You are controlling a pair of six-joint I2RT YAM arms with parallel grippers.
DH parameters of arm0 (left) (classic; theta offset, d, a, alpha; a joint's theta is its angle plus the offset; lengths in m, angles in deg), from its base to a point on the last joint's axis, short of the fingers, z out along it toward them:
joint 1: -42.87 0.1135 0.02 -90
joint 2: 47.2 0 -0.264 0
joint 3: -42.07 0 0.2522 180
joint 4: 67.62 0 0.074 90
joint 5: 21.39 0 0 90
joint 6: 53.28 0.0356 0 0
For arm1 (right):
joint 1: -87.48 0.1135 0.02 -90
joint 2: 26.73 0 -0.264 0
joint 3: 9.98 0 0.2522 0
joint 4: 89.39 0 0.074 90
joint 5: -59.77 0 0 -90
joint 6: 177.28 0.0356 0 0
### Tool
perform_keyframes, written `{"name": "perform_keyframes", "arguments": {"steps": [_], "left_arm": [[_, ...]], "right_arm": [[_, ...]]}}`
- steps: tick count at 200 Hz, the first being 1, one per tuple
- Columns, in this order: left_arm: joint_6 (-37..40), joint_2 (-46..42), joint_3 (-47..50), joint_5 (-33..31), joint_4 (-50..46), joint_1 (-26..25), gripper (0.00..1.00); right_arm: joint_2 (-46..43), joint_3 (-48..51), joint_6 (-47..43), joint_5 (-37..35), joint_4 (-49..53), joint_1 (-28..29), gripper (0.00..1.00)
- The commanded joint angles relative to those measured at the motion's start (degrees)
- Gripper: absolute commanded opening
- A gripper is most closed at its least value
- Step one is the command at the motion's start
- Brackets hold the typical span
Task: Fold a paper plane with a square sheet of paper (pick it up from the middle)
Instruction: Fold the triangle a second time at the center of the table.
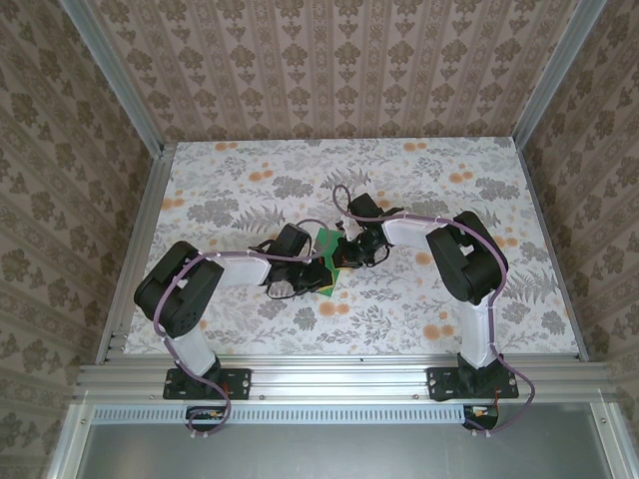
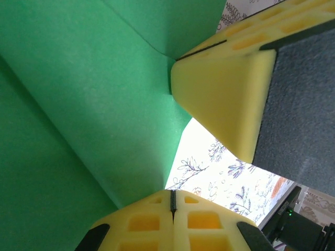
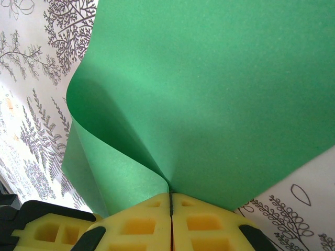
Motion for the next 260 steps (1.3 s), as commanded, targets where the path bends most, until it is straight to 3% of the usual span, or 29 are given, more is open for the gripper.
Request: {"name": "perform_keyframes", "arguments": {"steps": [1,179,260], "left_arm": [[-0.6,1.1,0.7,0.7,1.1,-0.4,0.02],[-1.8,3.1,0.8,1.3,3.3,-1.1,0.03],[0.6,1.8,0.0,-1.5,-3.6,-3.7,0.02]], "right_arm": [[2.3,0.0,-0.2,-3.3,3.2,0.3,0.09],[2.6,-0.2,-0.1,-3.4,3.5,0.3,0.09],[2.9,-0.5,0.0,-4.3,3.8,0.2,0.09]]}}
